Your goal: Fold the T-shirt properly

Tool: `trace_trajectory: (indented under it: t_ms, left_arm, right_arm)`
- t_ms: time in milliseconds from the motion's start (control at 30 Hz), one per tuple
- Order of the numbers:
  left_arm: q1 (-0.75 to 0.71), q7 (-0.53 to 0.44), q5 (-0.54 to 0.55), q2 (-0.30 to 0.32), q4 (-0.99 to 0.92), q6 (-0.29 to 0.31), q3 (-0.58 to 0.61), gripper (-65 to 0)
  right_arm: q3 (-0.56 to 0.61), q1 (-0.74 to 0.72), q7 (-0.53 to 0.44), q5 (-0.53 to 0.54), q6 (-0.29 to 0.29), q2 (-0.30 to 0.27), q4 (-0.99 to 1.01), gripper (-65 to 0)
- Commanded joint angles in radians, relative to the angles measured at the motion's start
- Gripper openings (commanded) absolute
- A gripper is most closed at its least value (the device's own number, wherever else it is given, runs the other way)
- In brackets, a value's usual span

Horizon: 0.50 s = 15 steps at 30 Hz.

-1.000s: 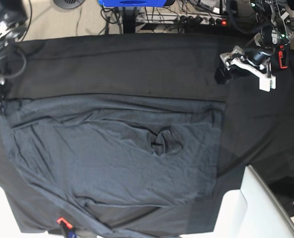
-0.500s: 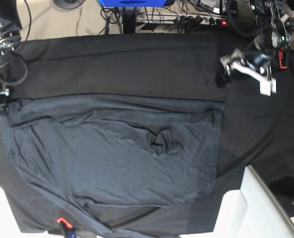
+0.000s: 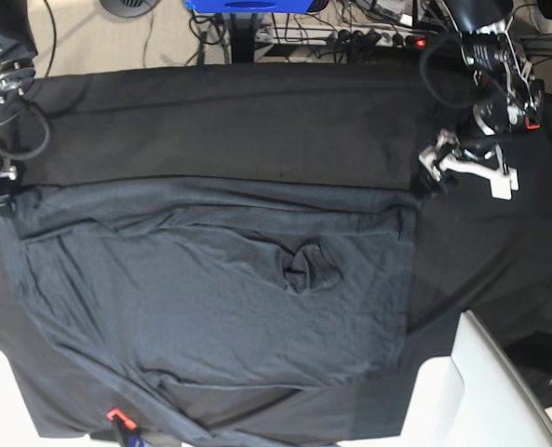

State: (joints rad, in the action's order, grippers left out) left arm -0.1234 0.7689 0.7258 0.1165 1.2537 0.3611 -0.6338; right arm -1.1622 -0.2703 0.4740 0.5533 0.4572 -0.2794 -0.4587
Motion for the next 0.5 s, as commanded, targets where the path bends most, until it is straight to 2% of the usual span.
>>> trace_trajectory:
  t_ms: [0, 233, 367, 467]
  left_arm:
    - [0.017, -0.015, 0.013, 0.009, 0.001, 0.009, -0.002, -4.1]
    - [0.098, -0.016, 0.013, 0.007, -0.118, 0.009, -0.001, -4.3]
    - [0.117, -0.021, 0.013, 0.007, -0.139, 0.008, 0.087, -4.3]
    - [0.115, -0.075, 0.013, 0.002, -0.151, 0.005, 0.113, -4.3]
  right_arm:
    - [0.0, 0.003, 0.012, 0.0, -0.013, -0.001, 0.008, -64.5]
    - [0.0, 0.001, 0.012, 0.001, -0.013, -0.001, 0.008, -64.5]
    - [0.0, -0.001, 0.012, 0.001, -0.013, -0.001, 0.008, -64.5]
    - [0.0, -0.001, 0.012, 0.001, -0.013, -0.001, 0.008, -64.5]
